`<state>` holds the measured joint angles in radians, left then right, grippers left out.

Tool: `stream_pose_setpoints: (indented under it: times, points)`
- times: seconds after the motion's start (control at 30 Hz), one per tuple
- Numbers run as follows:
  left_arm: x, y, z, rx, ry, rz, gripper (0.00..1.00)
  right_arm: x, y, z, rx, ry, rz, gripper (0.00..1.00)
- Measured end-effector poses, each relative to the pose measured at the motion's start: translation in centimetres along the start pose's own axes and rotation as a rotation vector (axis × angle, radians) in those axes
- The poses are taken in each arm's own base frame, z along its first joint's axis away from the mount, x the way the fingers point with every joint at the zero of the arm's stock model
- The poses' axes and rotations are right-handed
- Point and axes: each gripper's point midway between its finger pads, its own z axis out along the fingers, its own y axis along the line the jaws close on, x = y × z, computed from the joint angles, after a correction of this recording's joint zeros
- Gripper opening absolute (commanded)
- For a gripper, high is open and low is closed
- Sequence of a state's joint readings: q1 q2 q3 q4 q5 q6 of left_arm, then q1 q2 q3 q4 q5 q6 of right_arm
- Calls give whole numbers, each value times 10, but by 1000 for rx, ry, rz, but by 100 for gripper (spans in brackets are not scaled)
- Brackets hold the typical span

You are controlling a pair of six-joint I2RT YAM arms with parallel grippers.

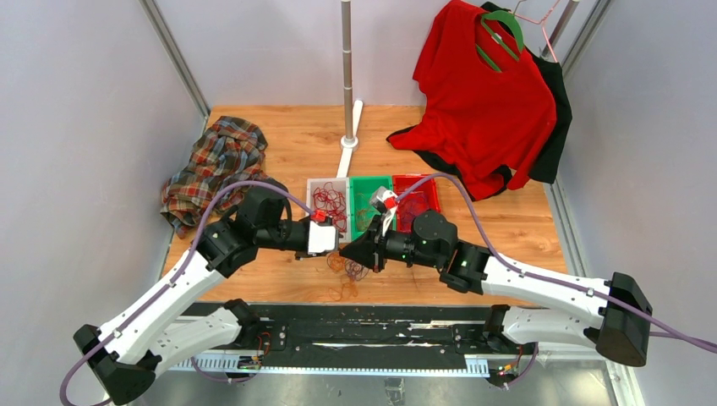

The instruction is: Untangle the cables

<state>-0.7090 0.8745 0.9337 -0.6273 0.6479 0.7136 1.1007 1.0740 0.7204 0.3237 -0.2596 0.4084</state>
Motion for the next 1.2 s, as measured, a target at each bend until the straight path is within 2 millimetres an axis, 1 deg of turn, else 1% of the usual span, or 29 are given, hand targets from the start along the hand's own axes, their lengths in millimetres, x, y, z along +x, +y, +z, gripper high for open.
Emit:
stream_pose_setpoints:
  times: [0.17,0.27,0.3,0.33,0.43,0.5,0.6,0.63,0.7,0.77,0.87,0.93,1.03,1.1,1.2]
  points:
    - [-2,0,0,-3,-7,-10,6,-6,-4,0,7,-20,13,1]
    - [-1,-1,0,-4,-4,-19,2,-8,-6,-1,13,-24,18,1]
    - [0,-1,0,-5,-3,-24,1,-8,-8,-1,18,-26,18,3]
    - [0,-1,-1,-6,-2,-29,0,-8,-9,-2,22,-28,19,8]
    - [1,0,-1,-18,5,-46,0,-8,-15,-6,52,-39,15,34]
    - [3,1,-2,-32,15,-67,0,-8,-21,-12,85,-54,2,41]
    - [4,2,-2,-42,28,-120,0,-5,-29,-20,127,-76,-16,63]
    - [2,3,-2,-44,27,-141,0,-5,-32,-23,144,-85,-24,68]
    - [-4,8,-2,-54,23,-181,0,-1,-39,-28,173,-97,-38,70]
    - [-15,15,-3,-68,9,-216,0,3,-47,-34,209,-106,-47,73]
    - [-32,25,-6,-90,-25,-233,0,8,-61,-46,282,-130,-47,76]
    - [-42,29,-9,-98,-49,-234,0,8,-73,-56,338,-161,-33,76]
    - [-53,31,-13,-100,-75,-224,0,9,-86,-64,384,-185,-19,76]
    - [-58,32,-14,-96,-88,-218,0,9,-87,-63,380,-199,-14,75]
    - [-62,29,-14,-72,-104,-219,0,3,-78,-52,307,-227,-8,74]
